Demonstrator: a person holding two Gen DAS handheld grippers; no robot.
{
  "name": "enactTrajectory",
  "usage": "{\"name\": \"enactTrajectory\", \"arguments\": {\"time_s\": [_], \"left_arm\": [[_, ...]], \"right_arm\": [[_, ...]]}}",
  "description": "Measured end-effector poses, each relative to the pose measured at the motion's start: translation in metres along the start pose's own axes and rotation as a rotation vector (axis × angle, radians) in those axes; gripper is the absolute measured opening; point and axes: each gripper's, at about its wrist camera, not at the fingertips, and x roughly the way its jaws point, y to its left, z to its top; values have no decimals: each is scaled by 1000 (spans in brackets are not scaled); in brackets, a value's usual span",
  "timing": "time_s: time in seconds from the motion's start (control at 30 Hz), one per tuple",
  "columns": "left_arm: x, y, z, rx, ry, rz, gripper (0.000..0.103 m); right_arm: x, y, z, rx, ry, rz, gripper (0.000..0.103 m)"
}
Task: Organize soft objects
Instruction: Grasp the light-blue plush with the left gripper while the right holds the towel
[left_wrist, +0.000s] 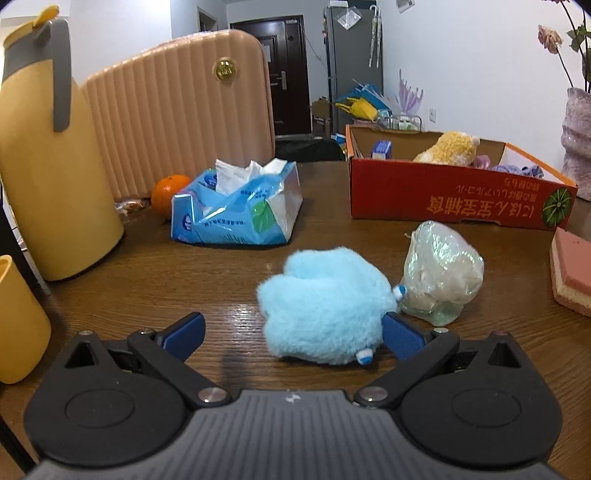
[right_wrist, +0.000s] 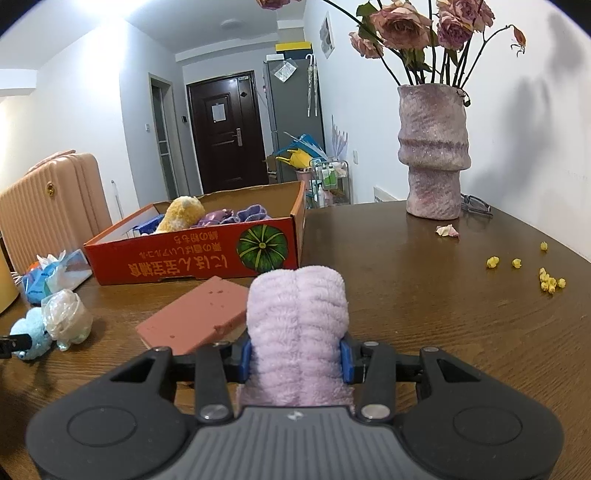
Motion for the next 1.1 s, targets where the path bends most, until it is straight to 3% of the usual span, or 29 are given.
{"name": "enactTrajectory", "arguments": {"time_s": [0.13, 0.47, 0.5, 0.53, 0.63, 0.8, 1.1], "left_arm": [[9, 2, -1, -9, 48, -5, 103], [16, 2, 8, -15, 22, -30, 103], [16, 2, 8, -11, 20, -42, 98], [16, 1, 8, -3, 23, -53, 85], [17, -2, 6, 17, 33, -77, 61], [13, -4, 5, 32, 5, -44, 59], [-16, 2, 5, 3, -113, 34, 58]], "right_arm": [[1, 0, 0, -1, 4, 5, 42], [0, 0, 1, -2, 3, 4, 42], [0, 0, 1, -2, 3, 4, 42], [0, 0, 1, -2, 3, 5, 42], [0, 0, 1, -2, 3, 7, 42], [-1, 0, 1, 0, -2, 14, 42], [-4, 0, 2, 5, -18, 27, 42]]}}
